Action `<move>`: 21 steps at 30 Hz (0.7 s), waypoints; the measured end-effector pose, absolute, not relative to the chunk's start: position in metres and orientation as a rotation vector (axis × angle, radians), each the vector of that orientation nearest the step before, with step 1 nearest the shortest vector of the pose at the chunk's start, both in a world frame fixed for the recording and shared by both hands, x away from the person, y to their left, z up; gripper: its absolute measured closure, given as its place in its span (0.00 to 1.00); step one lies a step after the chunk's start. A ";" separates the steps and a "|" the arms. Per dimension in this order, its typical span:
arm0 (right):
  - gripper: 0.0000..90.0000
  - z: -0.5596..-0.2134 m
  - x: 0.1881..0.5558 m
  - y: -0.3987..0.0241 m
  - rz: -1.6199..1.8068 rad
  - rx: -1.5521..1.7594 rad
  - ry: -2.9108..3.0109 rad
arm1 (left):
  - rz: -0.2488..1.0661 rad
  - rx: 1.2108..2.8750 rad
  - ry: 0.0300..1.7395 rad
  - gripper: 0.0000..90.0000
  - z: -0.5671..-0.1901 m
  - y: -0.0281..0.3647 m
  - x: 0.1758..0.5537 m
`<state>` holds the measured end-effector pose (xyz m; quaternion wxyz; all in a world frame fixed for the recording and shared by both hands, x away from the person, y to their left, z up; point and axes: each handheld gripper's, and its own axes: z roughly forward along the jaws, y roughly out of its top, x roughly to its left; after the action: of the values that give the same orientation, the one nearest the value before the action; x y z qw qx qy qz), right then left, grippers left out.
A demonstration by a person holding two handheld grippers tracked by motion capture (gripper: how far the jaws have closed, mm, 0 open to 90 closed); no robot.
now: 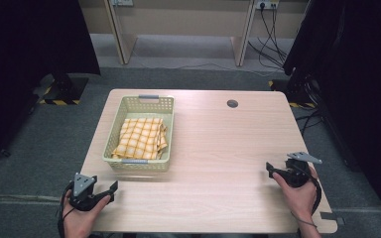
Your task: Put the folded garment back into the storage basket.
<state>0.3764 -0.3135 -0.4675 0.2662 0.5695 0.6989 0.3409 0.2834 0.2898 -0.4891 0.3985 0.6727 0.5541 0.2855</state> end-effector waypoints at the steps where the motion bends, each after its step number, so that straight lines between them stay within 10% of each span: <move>1: 0.16 -0.468 0.376 -0.314 0.921 1.540 1.886 | 0.722 1.703 1.403 0.24 -0.489 0.290 0.283; 21: 0.16 -0.478 0.376 -0.312 0.901 1.546 1.896 | 0.721 1.696 1.410 0.24 -0.489 0.290 0.283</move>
<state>0.3764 -0.3120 -0.4778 0.2644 0.5719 0.7014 0.3333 0.2829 0.2901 -0.4892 0.3992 0.6702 0.5571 0.2848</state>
